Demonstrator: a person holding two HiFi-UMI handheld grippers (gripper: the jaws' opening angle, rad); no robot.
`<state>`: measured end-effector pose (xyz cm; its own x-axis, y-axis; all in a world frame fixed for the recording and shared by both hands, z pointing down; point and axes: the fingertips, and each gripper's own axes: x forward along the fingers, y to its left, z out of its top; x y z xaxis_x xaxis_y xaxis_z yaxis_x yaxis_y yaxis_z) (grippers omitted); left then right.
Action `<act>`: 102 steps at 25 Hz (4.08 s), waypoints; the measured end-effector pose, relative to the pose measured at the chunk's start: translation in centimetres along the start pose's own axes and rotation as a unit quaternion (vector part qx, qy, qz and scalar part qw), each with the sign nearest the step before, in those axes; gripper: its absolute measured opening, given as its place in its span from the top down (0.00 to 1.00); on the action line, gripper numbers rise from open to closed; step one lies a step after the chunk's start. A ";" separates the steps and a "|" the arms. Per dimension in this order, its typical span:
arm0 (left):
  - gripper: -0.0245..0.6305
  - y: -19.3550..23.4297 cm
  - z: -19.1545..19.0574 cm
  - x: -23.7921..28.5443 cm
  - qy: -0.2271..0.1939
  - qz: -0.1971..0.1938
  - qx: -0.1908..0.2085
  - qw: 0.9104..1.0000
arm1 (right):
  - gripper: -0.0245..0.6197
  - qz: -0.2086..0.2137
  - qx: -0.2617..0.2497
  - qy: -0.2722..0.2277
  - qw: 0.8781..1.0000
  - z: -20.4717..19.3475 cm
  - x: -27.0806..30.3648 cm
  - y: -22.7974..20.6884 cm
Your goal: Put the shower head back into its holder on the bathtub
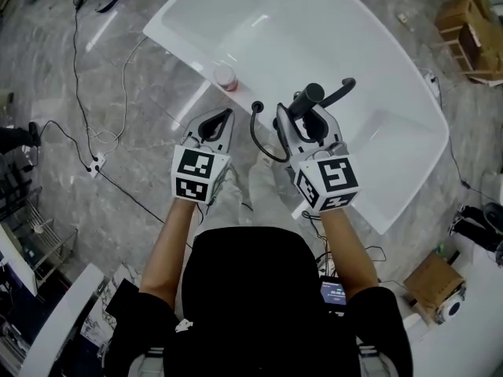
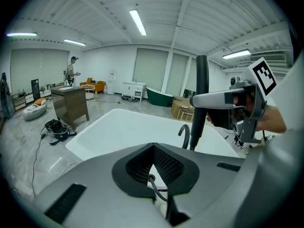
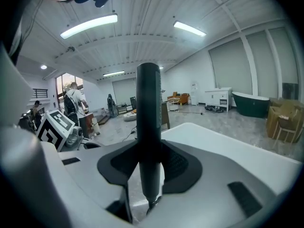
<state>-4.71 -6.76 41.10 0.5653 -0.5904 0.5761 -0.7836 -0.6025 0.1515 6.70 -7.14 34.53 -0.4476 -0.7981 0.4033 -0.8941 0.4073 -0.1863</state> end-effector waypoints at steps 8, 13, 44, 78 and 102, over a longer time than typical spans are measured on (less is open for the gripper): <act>0.94 -0.6 4.5 -3.2 -0.036 0.008 0.008 0.999 | 0.74 0.002 -0.029 -0.033 0.999 5.1 -1.2 1.5; 0.94 -0.2 8.8 -5.4 -0.074 0.015 0.004 0.997 | 0.74 0.000 -0.046 -0.061 0.997 8.8 -1.8 2.1; 0.94 0.5 16.8 -14.3 -0.176 0.043 0.017 0.983 | 0.74 0.038 -0.089 -0.156 0.983 19.4 -4.4 8.5; 0.94 5.3 4.3 -6.6 -0.089 0.059 -0.057 0.993 | 0.74 0.016 -0.044 0.014 0.999 2.0 4.8 4.6; 0.94 5.2 -4.4 1.2 -0.027 0.039 -0.060 0.997 | 0.74 0.006 -0.023 0.107 0.994 -10.1 9.8 1.3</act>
<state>-9.26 -8.25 46.15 0.5122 -0.6630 0.5460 -0.8489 -0.4873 0.2046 1.33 -9.97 47.33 -0.4402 -0.6823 0.5837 -0.8848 0.4401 -0.1529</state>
